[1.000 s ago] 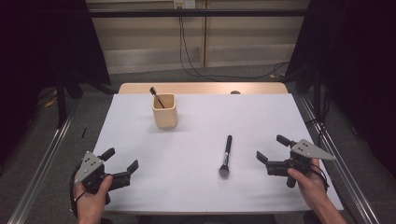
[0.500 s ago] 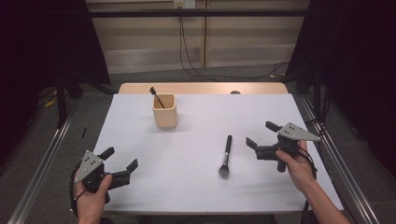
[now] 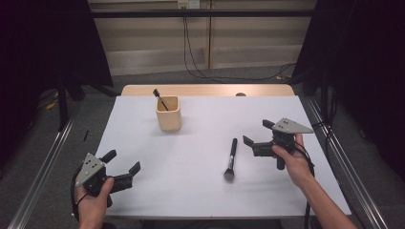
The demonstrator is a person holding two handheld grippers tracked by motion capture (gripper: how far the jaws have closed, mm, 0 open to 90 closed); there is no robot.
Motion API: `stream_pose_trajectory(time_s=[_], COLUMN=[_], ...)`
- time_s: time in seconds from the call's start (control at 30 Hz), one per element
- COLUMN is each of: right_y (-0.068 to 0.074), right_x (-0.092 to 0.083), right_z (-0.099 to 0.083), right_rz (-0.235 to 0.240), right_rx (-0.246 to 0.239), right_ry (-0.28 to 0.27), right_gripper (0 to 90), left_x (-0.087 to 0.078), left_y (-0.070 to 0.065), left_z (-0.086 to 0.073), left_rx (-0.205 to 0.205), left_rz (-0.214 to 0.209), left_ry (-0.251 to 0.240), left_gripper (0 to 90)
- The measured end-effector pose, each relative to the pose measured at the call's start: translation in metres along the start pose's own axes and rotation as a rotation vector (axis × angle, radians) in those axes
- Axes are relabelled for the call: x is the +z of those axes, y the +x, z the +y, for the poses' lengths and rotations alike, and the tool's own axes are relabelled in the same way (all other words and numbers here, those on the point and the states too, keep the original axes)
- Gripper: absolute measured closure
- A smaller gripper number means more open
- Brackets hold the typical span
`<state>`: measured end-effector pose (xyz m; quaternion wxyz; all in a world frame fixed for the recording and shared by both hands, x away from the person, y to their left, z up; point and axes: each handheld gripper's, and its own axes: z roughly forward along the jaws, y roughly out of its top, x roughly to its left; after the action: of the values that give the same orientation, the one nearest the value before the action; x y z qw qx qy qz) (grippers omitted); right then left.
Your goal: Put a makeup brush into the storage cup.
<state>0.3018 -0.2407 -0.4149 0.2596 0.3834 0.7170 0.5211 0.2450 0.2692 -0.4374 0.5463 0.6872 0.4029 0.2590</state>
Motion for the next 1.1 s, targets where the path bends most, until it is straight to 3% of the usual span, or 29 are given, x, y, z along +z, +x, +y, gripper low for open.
stream_pose_trajectory(time_s=[0.07, 0.37, 0.5, 0.6, 0.73, 0.83, 0.87, 1.1], right_y=[0.0, 0.002, 0.004, 0.005, 0.003, -0.002, -0.002, -0.006], right_x=[0.003, 0.019, 0.027, 0.031, 0.032, 0.032, 0.032, 0.039], right_z=[0.003, 0.014, 0.016, 0.018, 0.021, 0.023, 0.023, 0.02], right_rz=[0.009, 0.034, 0.074, 0.076, 0.083, 0.122, 0.122, 0.148], right_rx=[-0.009, -0.032, -0.026, -0.045, -0.028, -0.011, -0.011, 0.035], right_ry=[0.005, 0.128, 0.205, 0.261, 0.325, 0.425, 0.425, 0.581], right_gripper=[2.2, 0.9, 3.6, 2.6, 2.0, 1.8, 1.8, 2.7], left_x=[0.0, -0.002, -0.002, -0.002, -0.003, -0.003, -0.003, 0.002], left_y=[0.001, 0.001, 0.001, 0.001, 0.002, 0.002, 0.001, -0.006], left_z=[0.0, 0.0, 0.0, -0.001, 0.0, 0.0, 0.0, 0.003], left_rx=[0.003, 0.009, 0.006, 0.005, 0.012, 0.01, 0.009, 0.022], left_rz=[0.006, 0.001, -0.001, 0.001, 0.005, 0.003, -0.003, -0.027], left_ry=[0.002, 0.001, -0.002, 0.002, 0.0, -0.002, -0.001, -0.011], left_gripper=[2.7, 2.7, 2.7, 2.7, 2.8, 2.7, 2.7, 2.7])
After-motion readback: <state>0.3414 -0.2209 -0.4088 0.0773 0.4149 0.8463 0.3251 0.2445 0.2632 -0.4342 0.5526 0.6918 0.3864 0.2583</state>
